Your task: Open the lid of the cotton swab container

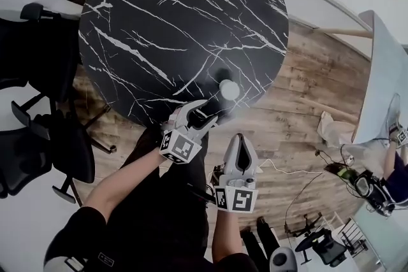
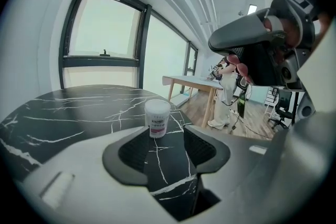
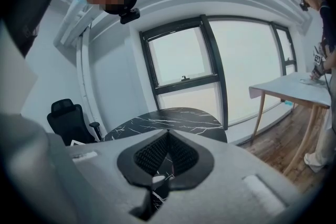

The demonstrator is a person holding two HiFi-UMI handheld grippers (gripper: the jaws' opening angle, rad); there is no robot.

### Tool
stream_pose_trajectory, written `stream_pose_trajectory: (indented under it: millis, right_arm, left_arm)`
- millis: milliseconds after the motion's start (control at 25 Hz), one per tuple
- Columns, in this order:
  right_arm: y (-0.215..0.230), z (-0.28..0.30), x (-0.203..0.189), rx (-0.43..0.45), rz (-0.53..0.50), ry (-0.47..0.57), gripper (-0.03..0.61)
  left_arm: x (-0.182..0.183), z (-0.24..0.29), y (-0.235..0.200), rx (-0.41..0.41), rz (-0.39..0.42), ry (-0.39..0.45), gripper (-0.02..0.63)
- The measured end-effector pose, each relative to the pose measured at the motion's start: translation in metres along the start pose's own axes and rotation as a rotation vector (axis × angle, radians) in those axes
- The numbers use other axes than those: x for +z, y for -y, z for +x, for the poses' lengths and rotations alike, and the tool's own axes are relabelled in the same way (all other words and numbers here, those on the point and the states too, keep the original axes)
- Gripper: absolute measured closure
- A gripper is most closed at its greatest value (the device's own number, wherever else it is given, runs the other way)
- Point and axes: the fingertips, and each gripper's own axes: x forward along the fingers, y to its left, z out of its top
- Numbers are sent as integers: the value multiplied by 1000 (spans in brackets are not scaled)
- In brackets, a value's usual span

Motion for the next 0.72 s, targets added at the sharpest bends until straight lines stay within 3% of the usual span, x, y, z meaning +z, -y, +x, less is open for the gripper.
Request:
stream_pose_trajectory:
  millis: [720]
  right_arm:
    - [16, -1, -16, -9, 24, -31, 580]
  left_arm:
    - [-14, 42, -6, 15, -9, -83, 318]
